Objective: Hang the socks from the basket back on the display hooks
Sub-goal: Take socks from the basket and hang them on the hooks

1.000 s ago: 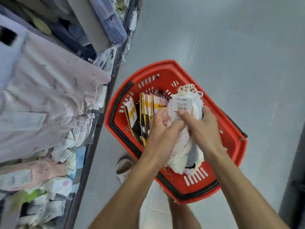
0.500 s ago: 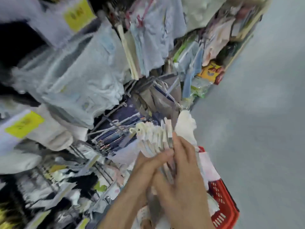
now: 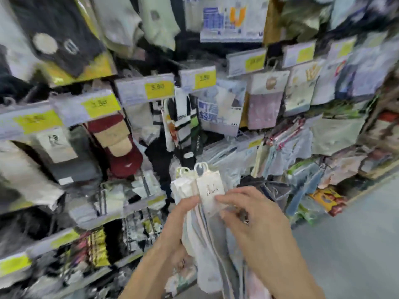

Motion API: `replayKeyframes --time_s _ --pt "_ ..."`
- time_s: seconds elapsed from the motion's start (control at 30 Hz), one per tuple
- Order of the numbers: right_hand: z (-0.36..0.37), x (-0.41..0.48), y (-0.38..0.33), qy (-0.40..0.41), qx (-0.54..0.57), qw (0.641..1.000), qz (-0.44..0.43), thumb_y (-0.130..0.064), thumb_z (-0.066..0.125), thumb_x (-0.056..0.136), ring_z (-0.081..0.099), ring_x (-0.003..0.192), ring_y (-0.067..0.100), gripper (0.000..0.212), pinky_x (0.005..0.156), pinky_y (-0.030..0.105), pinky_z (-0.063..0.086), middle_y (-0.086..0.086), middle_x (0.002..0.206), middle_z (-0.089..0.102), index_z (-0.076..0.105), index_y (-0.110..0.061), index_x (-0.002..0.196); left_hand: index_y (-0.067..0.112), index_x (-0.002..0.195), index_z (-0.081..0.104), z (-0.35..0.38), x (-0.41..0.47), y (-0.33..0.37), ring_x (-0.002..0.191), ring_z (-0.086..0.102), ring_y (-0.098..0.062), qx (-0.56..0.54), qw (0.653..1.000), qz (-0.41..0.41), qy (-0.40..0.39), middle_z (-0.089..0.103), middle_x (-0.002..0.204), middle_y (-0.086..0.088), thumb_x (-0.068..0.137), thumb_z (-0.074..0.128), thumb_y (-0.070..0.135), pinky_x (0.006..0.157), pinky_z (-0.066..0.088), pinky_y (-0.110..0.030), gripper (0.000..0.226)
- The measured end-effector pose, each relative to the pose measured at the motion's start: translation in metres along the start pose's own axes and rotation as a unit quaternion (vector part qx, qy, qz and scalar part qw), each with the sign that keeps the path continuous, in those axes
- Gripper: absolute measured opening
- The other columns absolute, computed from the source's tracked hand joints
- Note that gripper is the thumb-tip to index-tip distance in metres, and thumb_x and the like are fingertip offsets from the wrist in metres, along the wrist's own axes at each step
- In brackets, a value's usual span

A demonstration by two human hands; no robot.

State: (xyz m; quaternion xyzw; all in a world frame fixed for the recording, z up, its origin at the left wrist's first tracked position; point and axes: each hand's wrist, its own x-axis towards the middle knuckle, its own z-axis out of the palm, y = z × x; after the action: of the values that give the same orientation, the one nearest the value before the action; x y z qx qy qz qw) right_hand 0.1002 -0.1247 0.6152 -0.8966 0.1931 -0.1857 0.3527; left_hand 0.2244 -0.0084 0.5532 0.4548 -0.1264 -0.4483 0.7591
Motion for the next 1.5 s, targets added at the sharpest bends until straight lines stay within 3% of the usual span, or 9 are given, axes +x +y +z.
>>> replayKeyframes --time_s 0.1,0.23,0.43,0.67,0.77,0.9,1.2,1.37,1.5 --pt "0.004 0.005 -0.036 -0.022 -0.057 0.998 -0.028 -0.041 0.069 0.085 0.052 0.083 0.001 0.013 0.079 0.031 0.050 -0.023 0.096 0.051 0.061 -0.043 0.095 0.020 0.112 0.077 -0.016 -0.019 0.017 0.102 0.073 -0.029 -0.001 1.000 0.015 -0.019 0.074 0.117 -0.015 0.056 0.089 0.048 0.080 0.059 -0.037 0.064" --pt "0.015 0.010 -0.071 -0.030 -0.030 0.999 -0.027 -0.051 0.079 0.071 0.050 0.077 0.001 0.034 0.067 0.025 0.042 -0.014 0.083 0.049 0.051 -0.033 0.077 0.013 0.112 0.077 -0.029 -0.047 0.042 0.101 0.072 -0.034 -0.009 0.999 0.036 -0.037 0.071 0.119 -0.022 0.049 0.094 0.044 0.084 0.059 -0.042 0.072" --pt "0.045 0.014 -0.098 -0.018 0.129 0.991 0.003 -0.045 0.088 0.058 0.056 0.084 -0.010 0.056 0.065 0.016 0.045 -0.020 0.093 0.062 0.050 -0.049 0.098 0.014 0.102 0.081 -0.049 -0.078 0.076 0.098 0.074 -0.033 0.005 0.996 0.072 -0.051 0.074 0.113 -0.021 0.036 0.099 0.036 0.079 0.061 -0.041 0.072" --pt "0.069 0.027 -0.102 -0.036 0.309 0.950 -0.016 -0.010 0.080 0.080 0.072 0.086 0.001 0.033 0.066 0.014 0.055 -0.018 0.096 0.076 0.067 -0.034 0.100 0.014 0.113 0.076 -0.080 -0.086 0.095 0.107 0.070 -0.036 0.032 0.995 0.082 -0.041 0.070 0.121 -0.021 0.042 0.097 0.033 0.080 0.059 -0.040 0.076" --pt "0.076 0.037 -0.096 -0.060 0.359 0.931 -0.018 -0.022 0.069 0.088 0.073 0.093 0.010 0.019 0.070 0.018 0.057 -0.009 0.103 0.077 0.072 -0.029 0.106 0.017 0.116 0.075 -0.086 -0.078 0.100 0.109 0.070 -0.035 0.034 0.995 0.091 -0.017 0.071 0.122 -0.018 0.051 0.094 0.032 0.080 0.060 -0.039 0.070" --pt "0.085 0.055 -0.086 -0.084 0.362 0.928 -0.024 -0.033 0.068 0.083 0.073 0.094 0.008 0.024 0.072 0.019 0.057 -0.008 0.105 0.077 0.073 -0.041 0.105 0.017 0.118 0.073 -0.093 -0.060 0.105 0.109 0.070 -0.036 0.024 0.996 0.090 0.006 0.071 0.122 -0.019 0.058 0.092 0.025 0.080 0.060 -0.041 0.063" --pt "0.111 0.129 -0.047 -0.098 0.422 0.901 0.018 -0.026 0.069 0.081 0.072 0.090 0.013 0.022 0.068 0.019 0.054 0.002 0.101 0.076 0.073 -0.030 0.102 0.020 0.112 0.077 -0.110 0.003 0.118 0.101 0.073 -0.033 0.034 0.994 0.050 0.085 0.074 0.115 -0.017 0.048 0.097 0.042 0.075 0.060 -0.037 0.070" --pt "0.118 0.175 -0.041 -0.157 0.422 0.893 0.007 -0.023 0.068 0.091 0.072 0.091 0.012 0.018 0.067 0.019 0.054 -0.001 0.104 0.076 0.071 -0.036 0.102 0.014 0.111 0.077 -0.116 0.039 0.130 0.111 0.069 -0.034 0.069 0.978 0.061 0.189 0.074 0.116 -0.014 0.046 0.096 0.043 0.106 0.047 -0.053 0.074" --pt "0.128 0.205 -0.034 -0.139 0.453 0.880 0.009 -0.010 0.056 0.097 0.071 0.093 0.013 0.028 0.074 0.023 0.056 -0.002 0.106 0.076 0.063 -0.030 0.114 0.019 0.112 0.076 -0.124 0.053 0.135 0.110 0.070 -0.032 0.066 0.966 0.082 0.237 0.075 0.115 -0.011 0.035 0.098 0.045 0.103 0.048 -0.051 0.085"
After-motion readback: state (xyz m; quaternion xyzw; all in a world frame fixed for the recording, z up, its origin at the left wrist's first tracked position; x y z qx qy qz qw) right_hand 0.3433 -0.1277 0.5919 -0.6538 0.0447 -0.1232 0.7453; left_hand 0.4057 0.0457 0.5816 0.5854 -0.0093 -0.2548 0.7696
